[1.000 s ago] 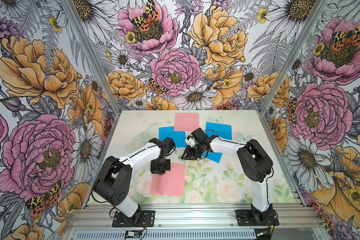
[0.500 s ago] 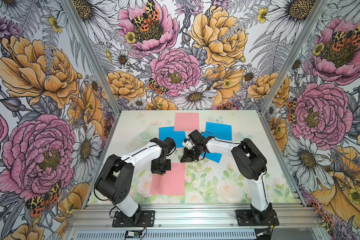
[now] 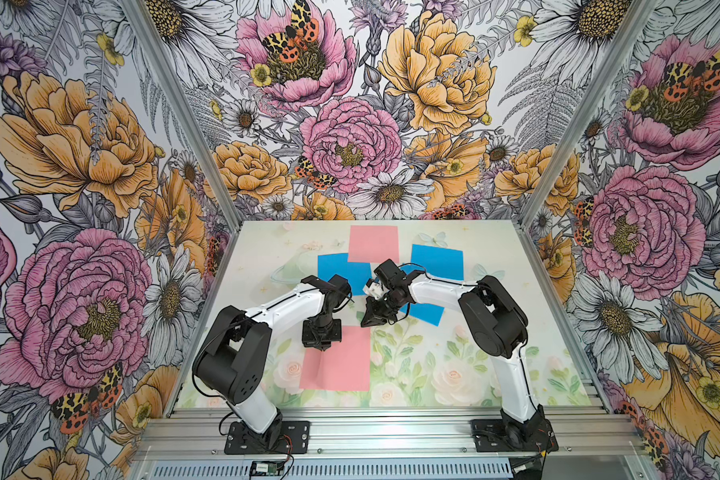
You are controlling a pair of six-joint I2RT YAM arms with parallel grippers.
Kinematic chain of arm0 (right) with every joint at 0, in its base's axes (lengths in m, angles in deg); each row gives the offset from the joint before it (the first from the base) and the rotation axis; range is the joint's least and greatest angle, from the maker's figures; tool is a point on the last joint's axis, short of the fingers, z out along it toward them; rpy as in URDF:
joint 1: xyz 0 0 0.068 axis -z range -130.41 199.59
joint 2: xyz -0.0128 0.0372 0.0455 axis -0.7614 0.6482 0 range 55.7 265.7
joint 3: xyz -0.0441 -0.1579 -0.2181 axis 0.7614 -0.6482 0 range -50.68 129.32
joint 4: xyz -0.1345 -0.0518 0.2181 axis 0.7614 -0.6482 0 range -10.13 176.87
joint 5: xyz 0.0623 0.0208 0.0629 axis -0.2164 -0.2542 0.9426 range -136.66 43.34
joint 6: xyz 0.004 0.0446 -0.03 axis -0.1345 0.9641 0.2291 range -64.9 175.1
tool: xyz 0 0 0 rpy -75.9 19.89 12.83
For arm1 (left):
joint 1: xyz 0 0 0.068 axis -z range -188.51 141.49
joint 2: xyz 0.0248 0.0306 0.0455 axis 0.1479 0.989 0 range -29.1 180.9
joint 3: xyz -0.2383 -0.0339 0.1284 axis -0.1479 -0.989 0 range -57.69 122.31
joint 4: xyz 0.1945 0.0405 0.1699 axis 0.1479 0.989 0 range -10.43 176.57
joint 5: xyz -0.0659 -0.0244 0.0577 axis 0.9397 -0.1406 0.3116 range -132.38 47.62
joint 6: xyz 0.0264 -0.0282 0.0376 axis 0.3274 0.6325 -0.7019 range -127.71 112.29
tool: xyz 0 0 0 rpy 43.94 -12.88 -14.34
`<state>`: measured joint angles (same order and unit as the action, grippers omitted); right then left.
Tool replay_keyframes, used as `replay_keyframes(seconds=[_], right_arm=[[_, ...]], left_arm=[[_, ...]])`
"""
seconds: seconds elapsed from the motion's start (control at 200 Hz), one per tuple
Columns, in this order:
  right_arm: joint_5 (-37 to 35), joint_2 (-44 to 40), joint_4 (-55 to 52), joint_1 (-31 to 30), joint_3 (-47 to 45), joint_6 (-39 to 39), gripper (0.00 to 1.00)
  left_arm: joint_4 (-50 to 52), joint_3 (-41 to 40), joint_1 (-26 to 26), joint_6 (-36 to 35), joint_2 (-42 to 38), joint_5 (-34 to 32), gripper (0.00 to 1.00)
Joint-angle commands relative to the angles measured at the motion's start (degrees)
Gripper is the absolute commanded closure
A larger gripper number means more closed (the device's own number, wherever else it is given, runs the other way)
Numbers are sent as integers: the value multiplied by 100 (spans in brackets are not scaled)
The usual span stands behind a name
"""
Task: Sort the scattered colored papers by color
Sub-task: Place the colored paper.
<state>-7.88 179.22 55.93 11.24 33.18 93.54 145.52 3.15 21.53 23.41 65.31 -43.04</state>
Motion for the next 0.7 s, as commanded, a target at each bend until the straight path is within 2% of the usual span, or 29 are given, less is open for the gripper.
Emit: replay_keyframes(seconds=[0.0,0.29,0.36,0.415,0.465,0.59,0.646,0.696], right_arm=[[54,134,-138,-33,124,-117,100],[18,270,-219,-28,122,-129,100],[2,269,-228,-24,125,-119,100],[-7,271,-240,-24,114,-117,100],[-27,269,-237,-25,113,-108,100],[-54,255,-237,-27,103,-97,100],[-67,260,-237,-24,96,-91,100],[-81,252,-239,-31,102,-90,100]], left_arm=[[-117,157,-107,-105,128,-126,100],[-74,217,-114,-158,201,-139,100],[6,240,-117,-145,149,-217,70],[86,306,-114,-139,69,-269,60],[209,423,-113,-107,-30,-374,45],[1032,1083,-99,105,-231,-1069,29],[1600,1471,-116,307,-225,-1735,19],[2086,1802,-97,499,-178,-2211,16]])
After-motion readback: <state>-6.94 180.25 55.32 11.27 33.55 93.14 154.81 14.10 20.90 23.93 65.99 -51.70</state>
